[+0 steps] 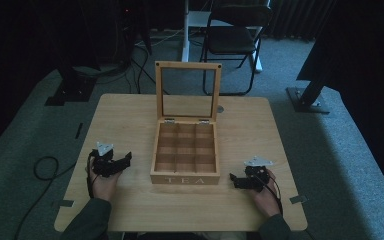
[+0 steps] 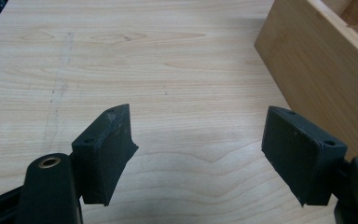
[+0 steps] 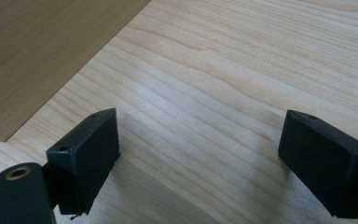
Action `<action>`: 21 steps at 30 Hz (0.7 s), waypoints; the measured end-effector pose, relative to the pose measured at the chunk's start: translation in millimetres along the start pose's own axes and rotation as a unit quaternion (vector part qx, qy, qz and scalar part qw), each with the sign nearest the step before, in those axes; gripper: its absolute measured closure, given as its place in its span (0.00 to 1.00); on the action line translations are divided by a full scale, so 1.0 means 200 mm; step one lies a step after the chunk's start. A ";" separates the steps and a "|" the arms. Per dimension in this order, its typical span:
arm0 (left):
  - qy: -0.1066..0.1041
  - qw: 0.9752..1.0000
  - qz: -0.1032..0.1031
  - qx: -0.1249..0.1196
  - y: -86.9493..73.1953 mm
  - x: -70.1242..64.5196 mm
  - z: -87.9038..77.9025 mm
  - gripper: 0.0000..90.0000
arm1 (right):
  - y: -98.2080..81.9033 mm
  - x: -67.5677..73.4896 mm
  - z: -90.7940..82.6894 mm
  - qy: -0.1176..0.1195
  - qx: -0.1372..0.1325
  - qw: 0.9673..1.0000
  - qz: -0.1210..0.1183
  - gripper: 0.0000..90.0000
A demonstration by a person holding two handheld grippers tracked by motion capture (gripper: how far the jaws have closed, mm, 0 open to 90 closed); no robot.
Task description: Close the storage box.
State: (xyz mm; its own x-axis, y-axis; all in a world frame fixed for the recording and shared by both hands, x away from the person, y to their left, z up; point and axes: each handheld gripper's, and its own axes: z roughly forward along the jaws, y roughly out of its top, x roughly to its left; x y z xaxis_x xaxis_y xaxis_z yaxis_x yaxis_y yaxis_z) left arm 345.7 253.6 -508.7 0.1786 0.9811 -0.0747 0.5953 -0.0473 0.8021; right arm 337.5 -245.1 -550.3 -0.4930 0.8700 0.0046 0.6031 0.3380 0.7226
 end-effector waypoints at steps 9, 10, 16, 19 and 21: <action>-0.019 1.000 0.002 0.019 0.00 -0.01 0.04 0.27 | 0.00 0.00 0.00 0.000 0.001 1.000 -0.001 0.13; -0.021 1.000 0.005 0.021 0.00 -0.01 0.04 0.27 | 0.00 0.00 0.00 0.000 0.001 1.000 -0.001 0.13; -0.037 0.999 0.015 0.020 0.06 -0.04 0.04 0.27 | 0.00 0.02 0.00 0.005 0.001 1.000 -0.004 0.13; -0.041 0.999 0.030 0.013 0.11 -0.05 0.04 0.27 | 0.00 0.02 0.00 0.007 0.001 1.000 -0.006 0.13; -0.046 0.998 0.035 0.012 0.14 -0.06 0.04 0.27 | 0.00 0.02 0.00 0.008 0.001 1.000 -0.006 0.13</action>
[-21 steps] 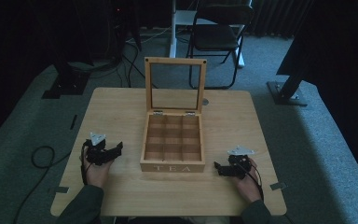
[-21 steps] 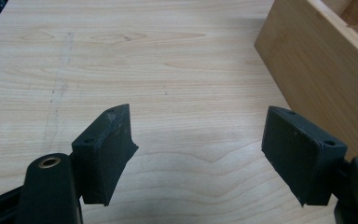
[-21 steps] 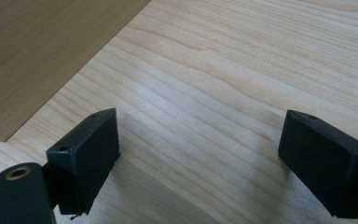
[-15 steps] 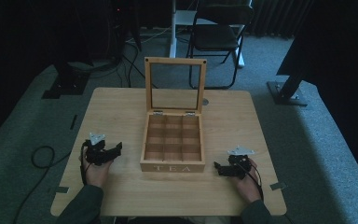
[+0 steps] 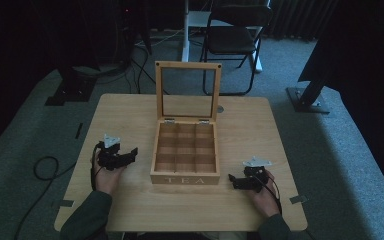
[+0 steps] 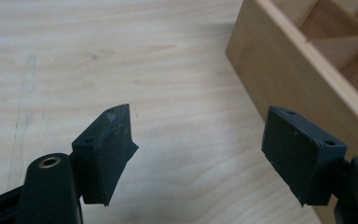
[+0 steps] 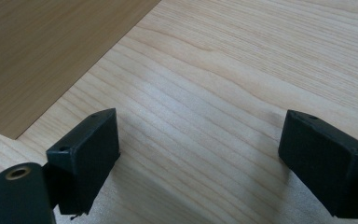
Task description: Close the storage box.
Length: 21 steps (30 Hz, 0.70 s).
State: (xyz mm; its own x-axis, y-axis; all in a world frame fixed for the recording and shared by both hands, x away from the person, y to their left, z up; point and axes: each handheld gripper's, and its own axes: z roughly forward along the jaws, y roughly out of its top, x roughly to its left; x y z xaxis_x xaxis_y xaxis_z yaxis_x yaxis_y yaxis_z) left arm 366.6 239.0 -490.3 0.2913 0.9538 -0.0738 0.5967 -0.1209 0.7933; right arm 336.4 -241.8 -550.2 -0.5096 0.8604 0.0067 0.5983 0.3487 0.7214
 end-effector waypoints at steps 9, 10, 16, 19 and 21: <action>-0.032 0.999 0.032 -0.011 0.15 0.00 -0.01 0.27 | 0.00 0.00 0.00 0.000 0.000 1.000 0.000 0.13; -0.031 0.999 0.036 -0.012 0.17 0.00 -0.01 0.27 | 0.00 0.00 0.00 0.000 0.000 1.000 0.000 0.13; -0.030 0.998 0.044 -0.024 0.28 0.01 -0.04 0.31 | 0.00 0.00 0.00 0.000 0.000 1.000 -0.001 0.13; -0.031 0.998 0.045 -0.030 0.34 0.02 -0.04 0.31 | 0.00 0.00 0.00 0.000 0.000 1.000 0.000 0.13; -0.031 0.998 0.047 -0.034 0.38 0.02 -0.04 0.31 | 0.00 0.00 0.00 0.000 0.000 1.000 0.000 0.13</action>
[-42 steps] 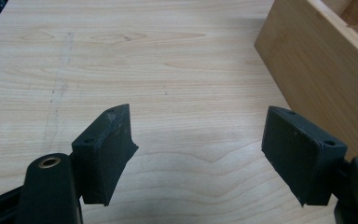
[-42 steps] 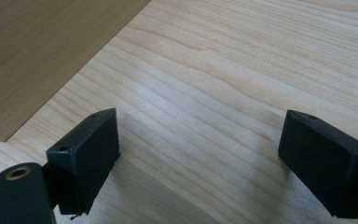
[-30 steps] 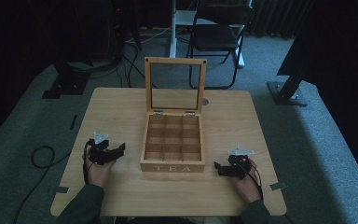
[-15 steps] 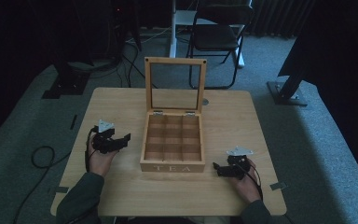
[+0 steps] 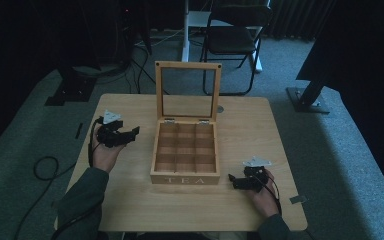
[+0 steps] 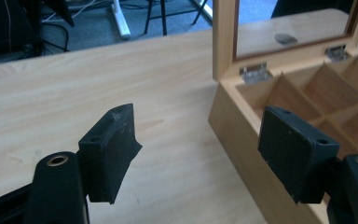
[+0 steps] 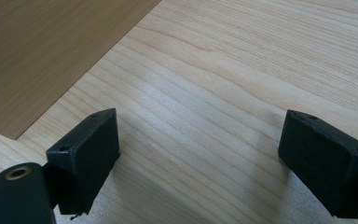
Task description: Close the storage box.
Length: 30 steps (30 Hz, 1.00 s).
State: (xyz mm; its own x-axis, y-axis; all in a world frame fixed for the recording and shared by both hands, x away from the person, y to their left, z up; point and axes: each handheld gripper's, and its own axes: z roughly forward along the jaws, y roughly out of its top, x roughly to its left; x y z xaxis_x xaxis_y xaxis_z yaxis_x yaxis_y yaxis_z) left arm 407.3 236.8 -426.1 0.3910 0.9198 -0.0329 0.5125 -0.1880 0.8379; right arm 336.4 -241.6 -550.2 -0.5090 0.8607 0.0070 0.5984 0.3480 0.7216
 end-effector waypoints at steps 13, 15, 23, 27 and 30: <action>0.006 0.999 -0.011 -0.031 0.16 0.12 0.02 0.31 | 0.00 0.00 0.00 -0.002 0.000 1.000 0.001 0.13; 0.007 0.999 -0.008 -0.031 0.18 0.13 0.03 0.30 | 0.00 0.00 0.00 -0.003 0.000 1.000 0.002 0.13; 0.015 0.999 0.005 -0.033 0.26 0.14 0.07 0.30 | 0.00 0.00 0.00 -0.005 0.000 1.000 0.004 0.13; 0.020 0.999 0.014 -0.038 0.31 0.13 0.10 0.30 | 0.00 0.01 0.00 -0.007 0.000 1.000 0.006 0.13; 0.020 0.999 0.013 -0.041 0.34 0.13 0.12 0.30 | 0.00 0.01 0.00 -0.008 0.000 1.000 0.007 0.13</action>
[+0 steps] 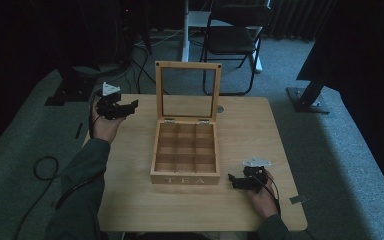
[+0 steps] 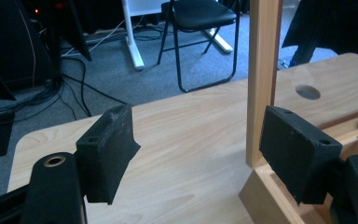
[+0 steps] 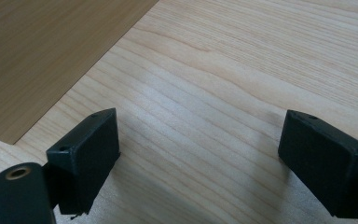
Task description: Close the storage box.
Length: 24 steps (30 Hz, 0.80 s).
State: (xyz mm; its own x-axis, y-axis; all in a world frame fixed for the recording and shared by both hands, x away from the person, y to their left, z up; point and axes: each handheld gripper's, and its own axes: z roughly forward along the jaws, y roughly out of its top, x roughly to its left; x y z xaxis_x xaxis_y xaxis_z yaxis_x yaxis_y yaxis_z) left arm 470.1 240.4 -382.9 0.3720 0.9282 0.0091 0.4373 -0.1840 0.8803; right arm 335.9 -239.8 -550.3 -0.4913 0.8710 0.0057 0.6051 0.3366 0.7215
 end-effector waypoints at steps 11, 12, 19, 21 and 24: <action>-0.014 1.000 0.008 0.010 0.06 0.01 0.09 0.29 | 0.00 0.00 0.00 -0.002 0.000 1.000 0.002 0.13; -0.014 1.000 0.008 0.010 0.06 0.01 0.09 0.29 | 0.00 0.00 0.00 -0.002 0.000 1.000 0.002 0.13; -0.020 1.000 0.011 0.019 0.09 0.01 0.14 0.29 | 0.00 0.00 0.00 -0.003 0.000 1.000 0.002 0.13; -0.024 1.000 0.006 0.017 0.09 0.02 0.14 0.29 | 0.00 0.00 0.00 -0.003 0.000 1.000 0.002 0.13; -0.032 0.999 -0.011 0.008 0.11 0.02 0.15 0.29 | 0.00 0.00 0.00 -0.003 0.000 1.000 0.002 0.13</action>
State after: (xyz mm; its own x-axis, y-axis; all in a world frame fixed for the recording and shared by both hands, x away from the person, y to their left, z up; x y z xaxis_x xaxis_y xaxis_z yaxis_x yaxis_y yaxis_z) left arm 506.0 230.4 -378.8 0.4146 0.9091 -0.0404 0.4585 -0.1703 0.8722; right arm 335.5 -239.2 -550.3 -0.4845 0.8748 0.0045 0.6073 0.3326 0.7215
